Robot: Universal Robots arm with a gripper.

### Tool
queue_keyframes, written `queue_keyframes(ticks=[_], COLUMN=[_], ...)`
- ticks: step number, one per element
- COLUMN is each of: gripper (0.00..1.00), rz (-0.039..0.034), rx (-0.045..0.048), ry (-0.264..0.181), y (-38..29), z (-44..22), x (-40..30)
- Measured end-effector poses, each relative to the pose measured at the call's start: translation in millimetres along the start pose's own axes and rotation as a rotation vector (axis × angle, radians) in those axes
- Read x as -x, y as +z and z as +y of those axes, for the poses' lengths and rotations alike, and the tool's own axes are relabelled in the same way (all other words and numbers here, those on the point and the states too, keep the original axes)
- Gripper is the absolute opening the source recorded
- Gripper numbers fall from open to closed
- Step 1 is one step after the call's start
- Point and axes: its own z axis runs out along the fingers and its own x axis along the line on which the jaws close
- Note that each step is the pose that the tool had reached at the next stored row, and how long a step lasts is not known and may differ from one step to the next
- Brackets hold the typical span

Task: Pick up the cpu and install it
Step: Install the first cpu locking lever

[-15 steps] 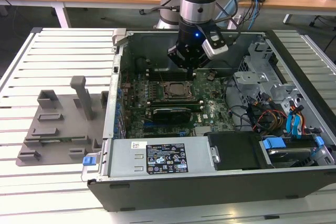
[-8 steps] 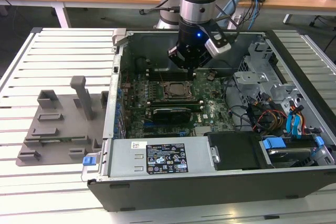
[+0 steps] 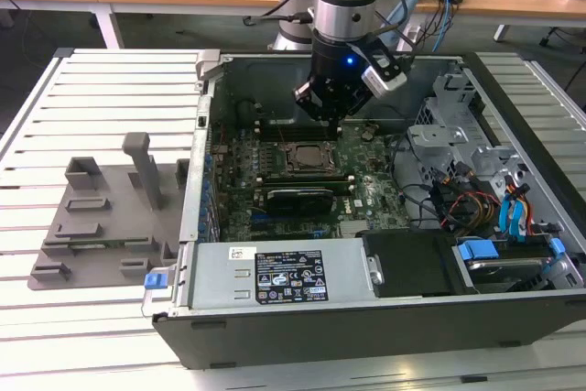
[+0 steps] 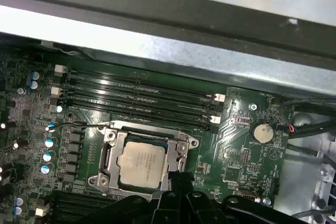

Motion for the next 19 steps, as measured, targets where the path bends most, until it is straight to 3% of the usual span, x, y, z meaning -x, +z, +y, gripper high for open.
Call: queue_keyframes(ticks=[19], gripper=[0.11], rz=[-0.0104], rx=[0.0076], ry=[-0.216], y=[0.0], z=[0.0], x=[0.0])
